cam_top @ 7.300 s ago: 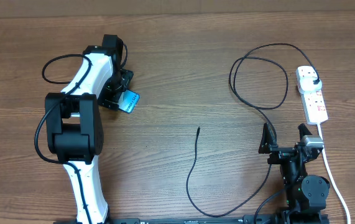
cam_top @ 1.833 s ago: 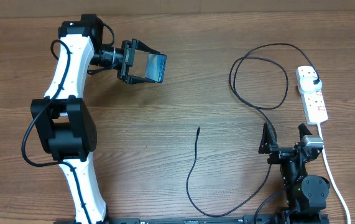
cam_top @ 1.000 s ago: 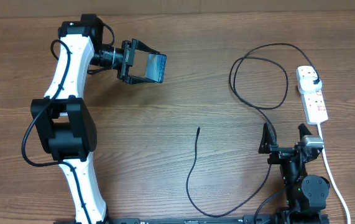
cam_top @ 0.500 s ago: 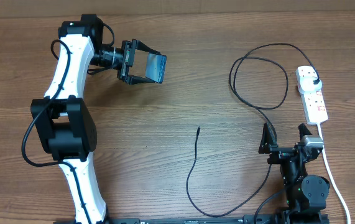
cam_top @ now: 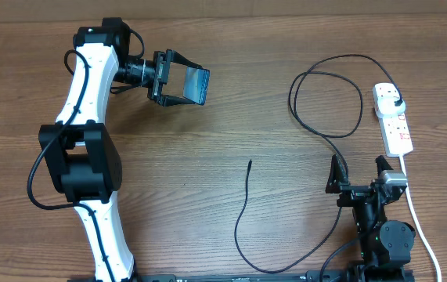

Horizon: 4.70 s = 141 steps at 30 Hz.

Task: Plug charger to phone and switch on socket
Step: 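Lift the phone with the left gripper and tilt it upright, then move the right gripper toward the phone held by the left gripper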

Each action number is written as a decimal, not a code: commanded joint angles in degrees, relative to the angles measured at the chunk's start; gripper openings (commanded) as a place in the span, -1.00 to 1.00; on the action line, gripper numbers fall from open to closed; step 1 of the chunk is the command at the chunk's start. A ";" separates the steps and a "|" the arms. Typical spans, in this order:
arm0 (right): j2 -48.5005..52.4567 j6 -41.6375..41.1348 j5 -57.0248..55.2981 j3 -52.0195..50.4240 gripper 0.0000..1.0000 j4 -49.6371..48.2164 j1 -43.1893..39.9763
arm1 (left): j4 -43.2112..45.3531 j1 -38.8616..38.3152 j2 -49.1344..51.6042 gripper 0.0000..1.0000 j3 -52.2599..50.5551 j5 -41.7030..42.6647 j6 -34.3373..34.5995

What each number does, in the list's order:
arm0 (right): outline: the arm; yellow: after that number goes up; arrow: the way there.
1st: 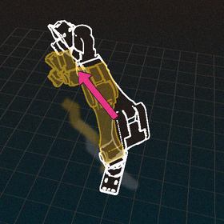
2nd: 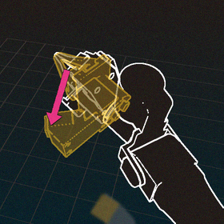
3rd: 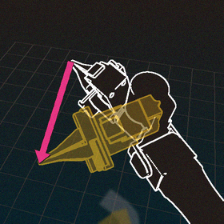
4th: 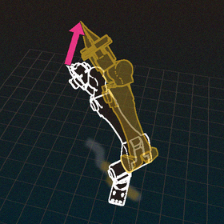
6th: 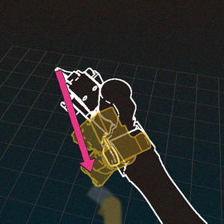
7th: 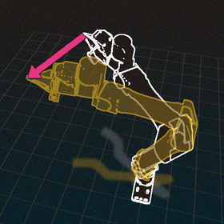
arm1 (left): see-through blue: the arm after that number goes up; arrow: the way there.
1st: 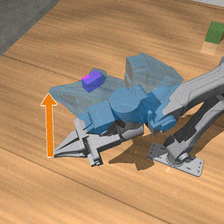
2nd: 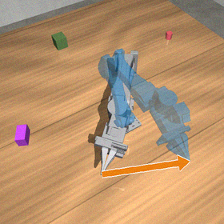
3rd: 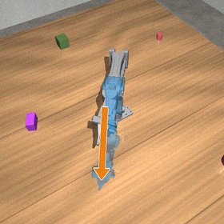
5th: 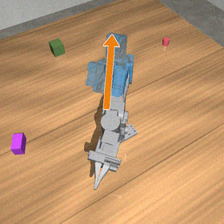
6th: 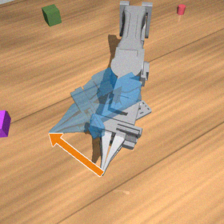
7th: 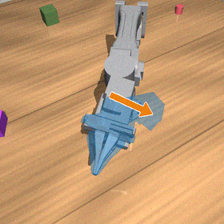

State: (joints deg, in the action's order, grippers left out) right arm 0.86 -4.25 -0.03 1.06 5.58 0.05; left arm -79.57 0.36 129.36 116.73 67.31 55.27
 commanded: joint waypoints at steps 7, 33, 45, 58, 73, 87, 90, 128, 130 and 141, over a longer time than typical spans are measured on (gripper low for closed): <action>-0.11 0.22 -0.33 -0.35 1.00 -0.33 0.22 | -0.15 -0.44 -0.72 -0.92 1.73 3.02 -1.49; -0.09 -2.71 12.37 0.26 1.00 -7.26 0.22 | 4.50 -7.58 -0.70 -0.92 1.73 -29.38 4.76; 10.25 -12.52 13.97 18.84 1.00 7.93 0.22 | 7.72 -7.58 -0.70 -0.92 1.73 -31.93 4.98; 49.81 -19.82 38.69 51.08 1.00 22.34 0.22 | 8.24 -7.58 -0.72 -0.92 1.73 -33.42 5.64; 82.25 -45.24 54.55 51.10 1.00 0.11 2.60 | 8.37 -10.05 -0.70 -0.92 1.73 -34.82 10.84; 90.09 -44.81 40.85 51.08 0.88 -2.51 13.07 | 10.51 -15.67 -0.70 -0.92 1.73 -37.70 19.78; 90.09 -44.81 39.34 51.08 0.88 -2.51 13.77 | 11.08 -17.66 -0.70 -0.91 1.73 -37.68 20.81; 90.14 -35.69 29.57 51.01 -0.40 0.92 13.81 | 16.79 -26.34 -0.70 -0.92 1.73 -28.76 24.85; 90.14 -35.69 29.59 51.01 -0.47 0.94 13.81 | 16.79 -26.34 -0.70 -0.92 1.73 -28.70 24.83; 90.14 -35.76 29.64 51.01 -0.81 0.94 13.81 | 16.79 -26.43 -0.70 -0.60 1.73 -29.00 24.30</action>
State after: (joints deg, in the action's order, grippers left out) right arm 91.09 -40.42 30.46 51.53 6.61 13.65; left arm -62.74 -25.54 129.36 116.75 36.40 80.62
